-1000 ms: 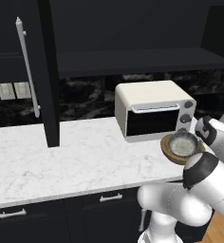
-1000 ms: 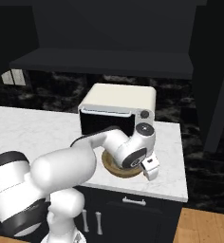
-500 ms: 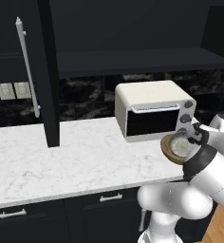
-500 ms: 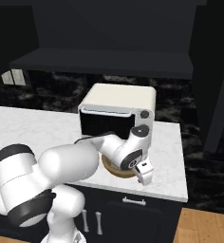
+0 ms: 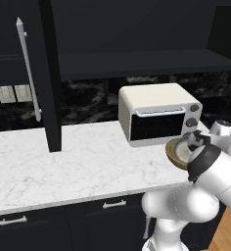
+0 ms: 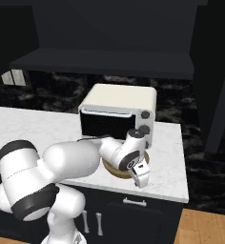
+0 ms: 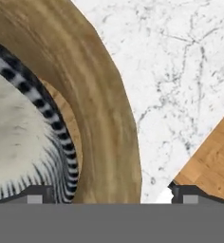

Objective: Pick up the bowls on the counter and stack them on top of one another in the open cabinet. Place the smaller bowl on top of the larger bowl.

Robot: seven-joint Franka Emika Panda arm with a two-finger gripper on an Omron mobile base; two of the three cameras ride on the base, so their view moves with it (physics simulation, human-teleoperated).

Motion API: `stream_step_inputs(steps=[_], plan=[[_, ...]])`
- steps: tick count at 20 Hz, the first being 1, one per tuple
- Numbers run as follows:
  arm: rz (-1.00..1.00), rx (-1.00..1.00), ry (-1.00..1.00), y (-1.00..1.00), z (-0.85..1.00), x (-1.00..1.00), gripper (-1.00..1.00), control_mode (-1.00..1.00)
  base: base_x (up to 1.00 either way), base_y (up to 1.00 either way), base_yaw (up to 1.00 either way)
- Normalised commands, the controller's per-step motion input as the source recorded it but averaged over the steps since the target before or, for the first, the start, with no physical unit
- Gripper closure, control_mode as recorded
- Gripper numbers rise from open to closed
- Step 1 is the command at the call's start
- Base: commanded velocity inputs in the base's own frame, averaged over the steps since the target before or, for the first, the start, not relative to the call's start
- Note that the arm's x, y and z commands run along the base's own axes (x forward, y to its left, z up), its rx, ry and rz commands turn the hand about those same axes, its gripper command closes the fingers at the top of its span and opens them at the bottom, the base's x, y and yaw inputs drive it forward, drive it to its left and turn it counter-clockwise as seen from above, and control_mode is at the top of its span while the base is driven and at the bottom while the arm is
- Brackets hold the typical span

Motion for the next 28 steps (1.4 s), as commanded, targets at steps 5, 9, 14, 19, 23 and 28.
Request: stream_step_inputs(steps=[5, 9, 14, 19, 23, 28], plan=[[0.00, 0.00, 0.00, 0.01, -0.06, 0.00, 1.00, -1.00, 0.00, 0.00, 0.00], [0.00, 0.00, -0.02, 0.00, 0.15, 0.00, 1.00, -1.00, 0.00, 0.00, 0.00], [-0.01, 0.00, -0.10, 0.00, 0.84, -0.02, 1.00, -1.00, 0.00, 0.00, 0.00], [-0.02, 0.00, -0.21, 0.00, 1.00, -0.34, 1.00, -1.00, 0.00, 0.00, 0.00], [0.00, 0.00, -0.32, 0.08, 1.00, -0.52, 1.00, -1.00, 0.00, 0.00, 0.00], [0.00, -0.04, -0.28, 0.39, 1.00, -0.14, 1.00, -1.00, 0.00, 0.00, 0.00]])
